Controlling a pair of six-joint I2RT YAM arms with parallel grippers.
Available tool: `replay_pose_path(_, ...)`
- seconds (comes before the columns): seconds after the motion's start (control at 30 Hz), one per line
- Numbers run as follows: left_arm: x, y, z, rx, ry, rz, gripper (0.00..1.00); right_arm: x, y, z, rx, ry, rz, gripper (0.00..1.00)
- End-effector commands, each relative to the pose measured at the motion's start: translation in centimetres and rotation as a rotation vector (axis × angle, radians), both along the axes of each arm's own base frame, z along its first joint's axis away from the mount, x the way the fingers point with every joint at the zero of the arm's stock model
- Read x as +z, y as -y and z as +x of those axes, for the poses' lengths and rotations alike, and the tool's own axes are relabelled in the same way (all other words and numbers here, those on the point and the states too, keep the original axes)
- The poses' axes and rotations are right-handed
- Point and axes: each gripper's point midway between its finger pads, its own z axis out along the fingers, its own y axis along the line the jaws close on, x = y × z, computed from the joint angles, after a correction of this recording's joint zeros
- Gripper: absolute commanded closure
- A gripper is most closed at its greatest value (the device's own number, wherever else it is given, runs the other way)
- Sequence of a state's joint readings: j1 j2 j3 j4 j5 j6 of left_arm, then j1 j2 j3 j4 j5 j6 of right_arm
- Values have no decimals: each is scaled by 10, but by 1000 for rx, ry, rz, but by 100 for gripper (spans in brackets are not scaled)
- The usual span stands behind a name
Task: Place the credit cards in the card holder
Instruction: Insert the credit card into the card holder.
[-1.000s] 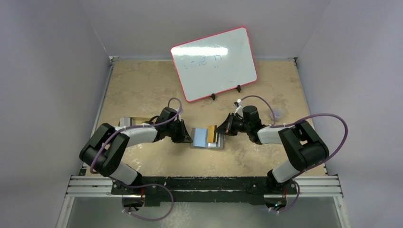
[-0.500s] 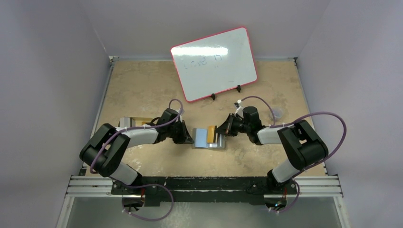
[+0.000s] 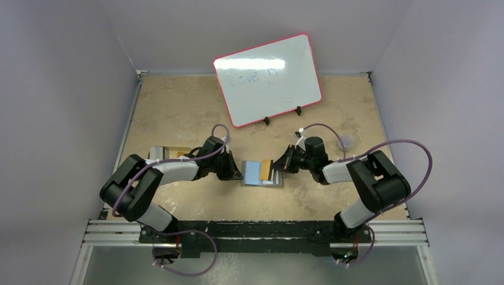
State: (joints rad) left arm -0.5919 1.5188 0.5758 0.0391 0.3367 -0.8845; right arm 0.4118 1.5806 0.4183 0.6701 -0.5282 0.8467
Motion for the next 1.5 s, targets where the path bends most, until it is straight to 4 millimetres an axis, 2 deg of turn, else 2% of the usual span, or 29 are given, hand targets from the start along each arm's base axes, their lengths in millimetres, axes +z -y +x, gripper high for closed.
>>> replay_pose_path(0.0,-8,-2,-4,13,-6,31,100,1,5,1,-4,59,-32,100)
replay_pose_path(0.57,-14,-3,-5,15,-10,53,100,-9,-3,-12,47,23,-56,100)
replay_pose_path(1.27,-10,-2,-4,6,3,65,100,-14,-17,-27,143,-3,-50,100)
replay_pose_path(1.47,-7,0,-3,0,9,62,100,-12,-20,-18,122,17,-54,100)
